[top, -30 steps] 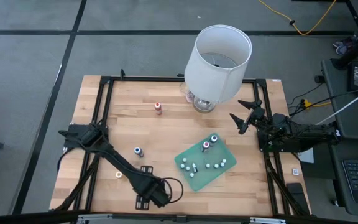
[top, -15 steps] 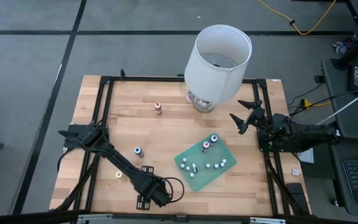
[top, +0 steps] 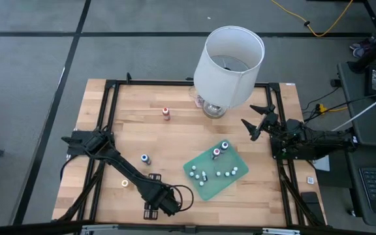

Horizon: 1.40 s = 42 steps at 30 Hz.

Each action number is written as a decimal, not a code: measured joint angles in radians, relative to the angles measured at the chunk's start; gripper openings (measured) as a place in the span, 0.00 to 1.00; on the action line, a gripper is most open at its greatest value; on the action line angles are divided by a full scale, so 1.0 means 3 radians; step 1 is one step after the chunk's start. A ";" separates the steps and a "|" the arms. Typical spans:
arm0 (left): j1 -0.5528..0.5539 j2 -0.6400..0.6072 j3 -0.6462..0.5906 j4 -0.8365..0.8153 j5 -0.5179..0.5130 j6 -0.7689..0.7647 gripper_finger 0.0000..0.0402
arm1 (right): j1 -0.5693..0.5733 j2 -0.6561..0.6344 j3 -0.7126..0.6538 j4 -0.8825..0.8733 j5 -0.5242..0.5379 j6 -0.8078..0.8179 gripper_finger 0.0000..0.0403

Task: Pick & Place food coloring
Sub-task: Put the small green food coloring bottle into the green bin

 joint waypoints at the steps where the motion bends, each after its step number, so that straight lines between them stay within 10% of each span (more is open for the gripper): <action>1: 0.0006 0.0000 0.0000 0.0001 -0.0001 0.0000 0.41 | 0.0001 0.0000 -0.0001 0.0000 0.0000 0.0000 0.98; 11: 0.0075 -0.0024 0.0000 -0.0021 -0.0030 -0.0003 0.16 | 0.0001 0.0000 0.0000 0.0000 0.0000 0.0000 0.98; 42: 0.1162 0.0275 0.1880 -0.1000 -0.0177 -0.0266 0.16 | 0.0000 0.0000 0.0000 -0.0001 0.0000 0.0000 0.98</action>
